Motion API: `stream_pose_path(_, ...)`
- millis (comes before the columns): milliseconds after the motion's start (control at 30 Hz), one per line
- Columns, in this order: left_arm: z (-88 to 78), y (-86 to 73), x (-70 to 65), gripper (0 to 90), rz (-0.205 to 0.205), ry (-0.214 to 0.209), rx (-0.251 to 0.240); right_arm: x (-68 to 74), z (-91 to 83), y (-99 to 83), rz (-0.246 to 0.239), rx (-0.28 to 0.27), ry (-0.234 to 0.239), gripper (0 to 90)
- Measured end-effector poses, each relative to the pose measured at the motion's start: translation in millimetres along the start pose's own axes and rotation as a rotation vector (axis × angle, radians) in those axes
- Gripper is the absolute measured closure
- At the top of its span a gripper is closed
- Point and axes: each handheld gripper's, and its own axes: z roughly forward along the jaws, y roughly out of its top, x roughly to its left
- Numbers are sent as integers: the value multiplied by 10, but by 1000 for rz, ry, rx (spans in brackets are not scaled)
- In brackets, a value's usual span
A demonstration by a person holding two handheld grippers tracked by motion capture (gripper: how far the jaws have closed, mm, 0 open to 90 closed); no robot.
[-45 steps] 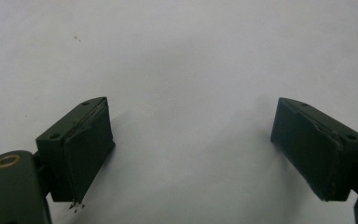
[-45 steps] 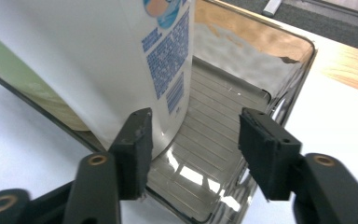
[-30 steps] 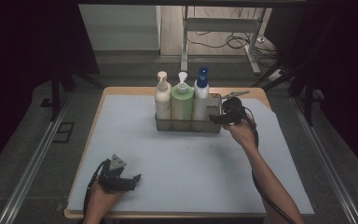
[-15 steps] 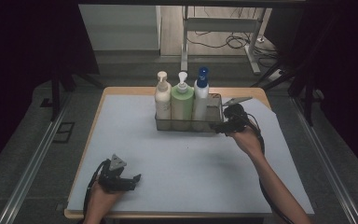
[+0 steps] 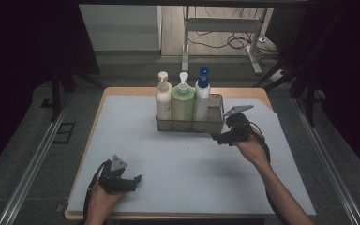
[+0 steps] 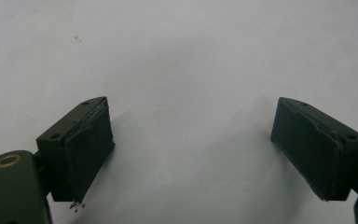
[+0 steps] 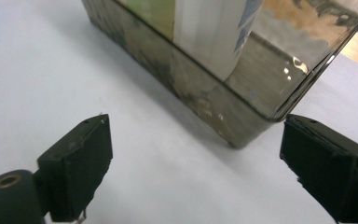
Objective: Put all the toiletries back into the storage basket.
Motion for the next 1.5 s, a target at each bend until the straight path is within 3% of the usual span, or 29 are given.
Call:
stream_pose_path(333,0,-5,-1,124,-1,0,-4,145,-65,-104,-61,15,-12,11)
stream_pose_path(767,0,-6,2,124,-3,-1,-5,212,-161,-319,-67,1,30,0)
stream_pose_path(1500,0,-7,2,124,-3,-2,-5,210,-455,-753,-57,11,-4,0)
